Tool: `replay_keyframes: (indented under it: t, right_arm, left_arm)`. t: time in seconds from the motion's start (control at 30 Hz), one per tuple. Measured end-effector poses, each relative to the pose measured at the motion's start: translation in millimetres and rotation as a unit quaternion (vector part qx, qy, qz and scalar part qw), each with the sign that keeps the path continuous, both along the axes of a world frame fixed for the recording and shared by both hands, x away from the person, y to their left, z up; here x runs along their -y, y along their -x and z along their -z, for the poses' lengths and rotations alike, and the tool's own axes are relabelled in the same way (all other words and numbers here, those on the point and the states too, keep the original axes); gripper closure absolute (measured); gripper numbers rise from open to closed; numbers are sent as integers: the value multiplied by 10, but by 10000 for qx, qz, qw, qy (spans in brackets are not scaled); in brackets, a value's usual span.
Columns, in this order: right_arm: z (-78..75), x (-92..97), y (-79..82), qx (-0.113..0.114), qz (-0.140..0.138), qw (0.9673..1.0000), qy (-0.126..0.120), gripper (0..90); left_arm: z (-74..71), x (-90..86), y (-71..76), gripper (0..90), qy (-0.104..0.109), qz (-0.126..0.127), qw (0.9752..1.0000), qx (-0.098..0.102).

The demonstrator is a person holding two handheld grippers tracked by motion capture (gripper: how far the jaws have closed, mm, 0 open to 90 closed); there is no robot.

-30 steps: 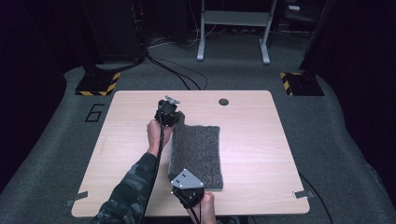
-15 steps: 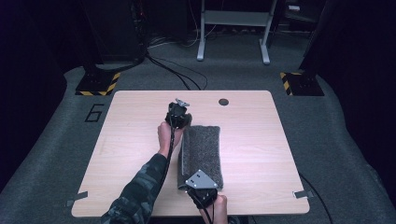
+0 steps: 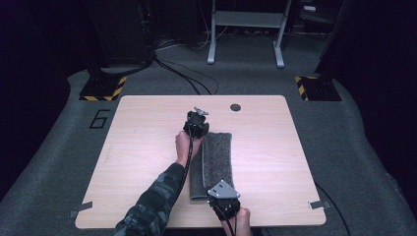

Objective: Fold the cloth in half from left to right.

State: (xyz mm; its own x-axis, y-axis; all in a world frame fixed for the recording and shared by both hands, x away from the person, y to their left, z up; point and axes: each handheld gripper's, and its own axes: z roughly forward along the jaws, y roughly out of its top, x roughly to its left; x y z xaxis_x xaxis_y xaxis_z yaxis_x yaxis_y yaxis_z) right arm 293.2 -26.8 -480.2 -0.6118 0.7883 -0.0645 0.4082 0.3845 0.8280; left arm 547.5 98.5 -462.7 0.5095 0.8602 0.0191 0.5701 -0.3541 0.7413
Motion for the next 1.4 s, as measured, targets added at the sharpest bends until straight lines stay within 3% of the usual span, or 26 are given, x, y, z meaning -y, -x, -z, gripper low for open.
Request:
replay_keyframes:
  t: [0.57,0.63,0.77,0.87,0.97,1.07,1.4]
  right_arm:
    - [121,234,25,-117,322,9993,151,886]
    - [163,262,25,-135,399,9989,194,885]
    - [227,328,32,-268,439,9983,284,884]
    - [257,369,45,-354,511,9978,246,883]
    - [268,391,47,-401,550,9974,244,877]
    - [284,443,47,-446,574,9969,286,872]
    - [286,545,49,-518,631,9963,281,880]
  left_arm:
    - [94,192,26,820,147,152,9998,-65]
    - [105,191,18,778,227,226,9994,-107]
    - [90,180,20,539,320,357,9987,-198]
    - [69,158,37,394,379,318,9986,-170]
    - [34,125,83,344,408,296,9987,-100]
    - [10,41,190,323,302,349,9989,-45]
    - [172,-195,369,303,78,346,9991,-227]
